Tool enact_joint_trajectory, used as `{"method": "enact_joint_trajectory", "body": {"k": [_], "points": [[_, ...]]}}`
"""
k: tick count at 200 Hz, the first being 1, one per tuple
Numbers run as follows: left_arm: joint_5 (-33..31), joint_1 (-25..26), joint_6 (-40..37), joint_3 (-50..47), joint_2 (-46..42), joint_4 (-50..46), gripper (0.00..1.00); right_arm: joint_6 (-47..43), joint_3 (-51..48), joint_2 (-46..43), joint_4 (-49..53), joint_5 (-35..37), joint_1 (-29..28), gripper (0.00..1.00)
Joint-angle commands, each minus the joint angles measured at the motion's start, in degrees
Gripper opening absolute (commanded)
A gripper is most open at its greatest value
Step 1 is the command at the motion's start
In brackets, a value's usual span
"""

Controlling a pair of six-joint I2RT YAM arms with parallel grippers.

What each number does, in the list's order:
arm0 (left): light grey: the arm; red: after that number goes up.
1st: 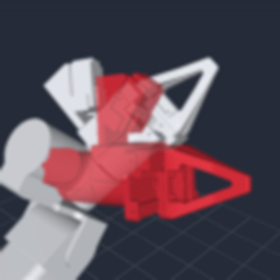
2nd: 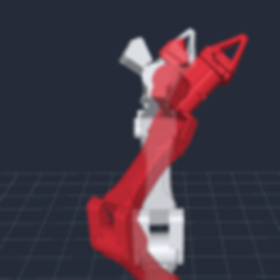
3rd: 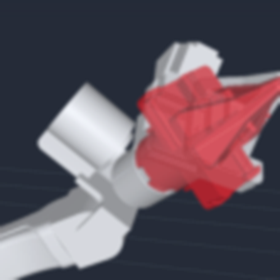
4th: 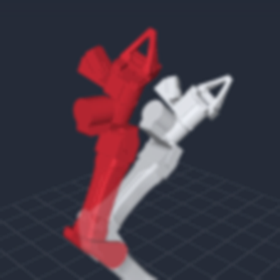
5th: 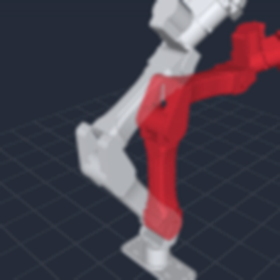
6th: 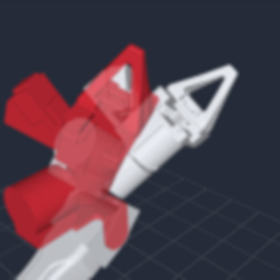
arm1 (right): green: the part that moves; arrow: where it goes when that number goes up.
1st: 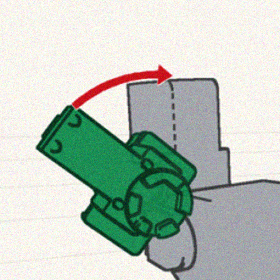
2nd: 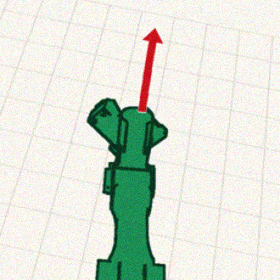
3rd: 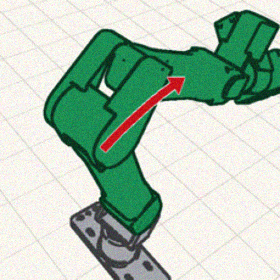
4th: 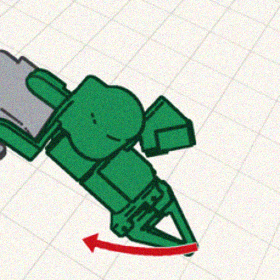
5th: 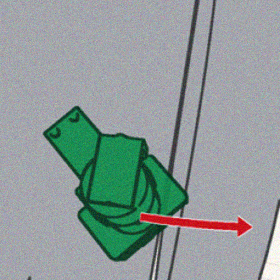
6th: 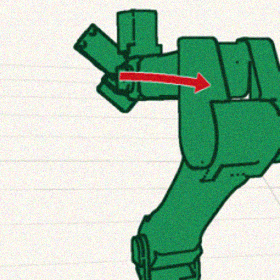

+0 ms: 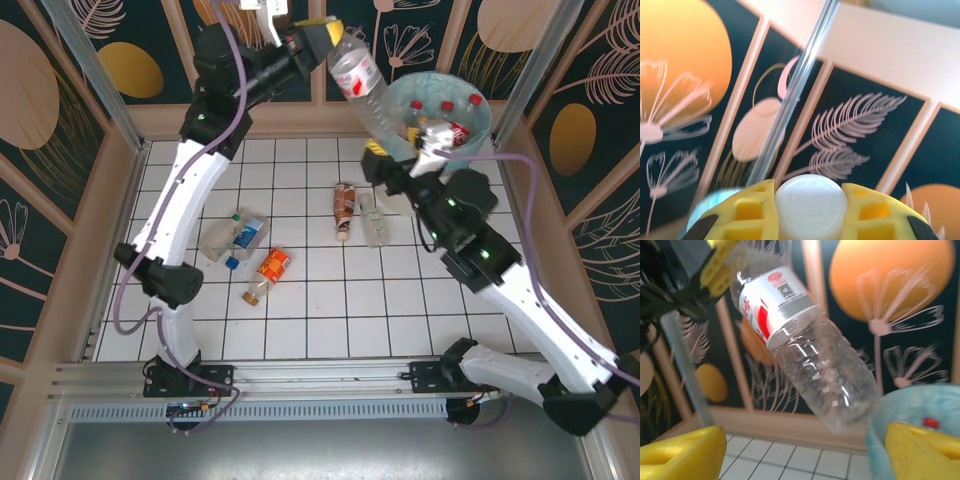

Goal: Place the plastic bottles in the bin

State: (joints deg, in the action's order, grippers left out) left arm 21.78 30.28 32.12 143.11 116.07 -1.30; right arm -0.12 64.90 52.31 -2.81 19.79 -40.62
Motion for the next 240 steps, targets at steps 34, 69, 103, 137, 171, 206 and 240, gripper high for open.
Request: {"method": "enact_joint_trajectory", "body": {"k": [34, 69, 103, 137, 171, 206, 240], "points": [[-17.31, 4.87, -9.81, 2.28, 10.27, 18.76, 0.00, -1.49, -3.70, -6.08, 3.09, 12.18, -0.43, 0.83], [-22.94, 8.36, -16.61, 6.23, 16.90, 21.68, 0.00, -1.55, -5.38, -8.82, 3.62, 13.79, -0.37, 0.83], [-24.70, 9.51, -20.80, 7.01, 20.69, 20.08, 0.00, -2.51, -5.78, -9.43, 4.46, 14.96, -0.32, 0.83], [-24.67, 9.94, -23.19, 7.01, 22.25, 15.68, 0.18, -3.13, -6.51, -8.38, 3.91, 15.28, -0.29, 0.86], [-24.12, 9.95, -20.61, 7.93, 20.69, 14.35, 0.60, 0.04, -0.28, -1.29, 11.76, 16.25, 0.86, 0.86], [-22.56, 9.97, -17.90, 8.22, 16.85, 13.19, 0.64, 6.07, 5.78, 4.03, 18.13, 9.34, 6.98, 0.83], [-21.78, 9.92, -15.02, 7.82, 12.70, 7.17, 0.63, 11.00, 14.75, 12.81, 25.63, -3.81, 15.92, 0.77]]}}
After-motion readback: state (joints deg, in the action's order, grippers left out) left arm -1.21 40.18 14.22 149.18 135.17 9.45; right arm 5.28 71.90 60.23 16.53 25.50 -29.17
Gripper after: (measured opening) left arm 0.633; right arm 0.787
